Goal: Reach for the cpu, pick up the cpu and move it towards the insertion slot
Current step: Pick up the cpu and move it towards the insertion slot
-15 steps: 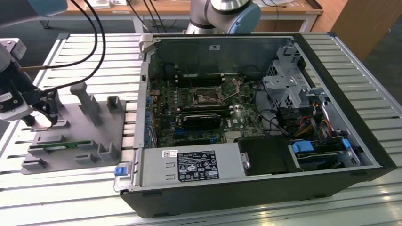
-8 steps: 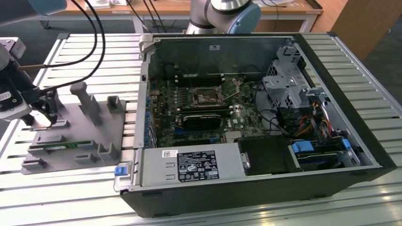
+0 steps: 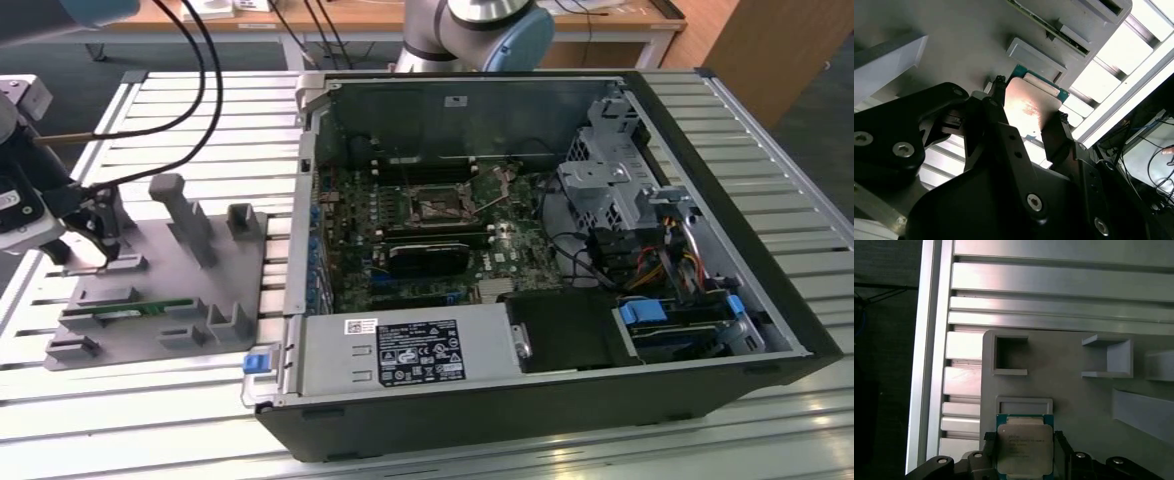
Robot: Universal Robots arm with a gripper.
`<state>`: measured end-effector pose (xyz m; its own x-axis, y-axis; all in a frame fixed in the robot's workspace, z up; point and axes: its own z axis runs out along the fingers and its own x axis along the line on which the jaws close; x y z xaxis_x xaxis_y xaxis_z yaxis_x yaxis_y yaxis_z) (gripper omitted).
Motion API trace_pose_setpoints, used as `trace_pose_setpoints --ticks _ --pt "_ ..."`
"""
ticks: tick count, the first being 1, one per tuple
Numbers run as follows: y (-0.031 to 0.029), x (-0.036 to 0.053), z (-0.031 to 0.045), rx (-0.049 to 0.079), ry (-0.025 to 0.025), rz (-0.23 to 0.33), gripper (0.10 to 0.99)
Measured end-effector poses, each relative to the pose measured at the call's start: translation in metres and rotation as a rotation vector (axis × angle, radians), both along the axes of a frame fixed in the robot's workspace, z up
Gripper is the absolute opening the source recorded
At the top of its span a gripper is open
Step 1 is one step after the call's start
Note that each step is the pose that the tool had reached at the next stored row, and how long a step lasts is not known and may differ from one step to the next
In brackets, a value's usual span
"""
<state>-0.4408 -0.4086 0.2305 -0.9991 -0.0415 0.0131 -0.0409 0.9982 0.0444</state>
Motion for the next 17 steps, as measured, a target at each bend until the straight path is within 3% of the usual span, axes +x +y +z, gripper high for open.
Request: trace_pose_setpoints --ticks 17 --pt "0.0 0.0 0.0084 0.0 0.0 0.0 0.537"
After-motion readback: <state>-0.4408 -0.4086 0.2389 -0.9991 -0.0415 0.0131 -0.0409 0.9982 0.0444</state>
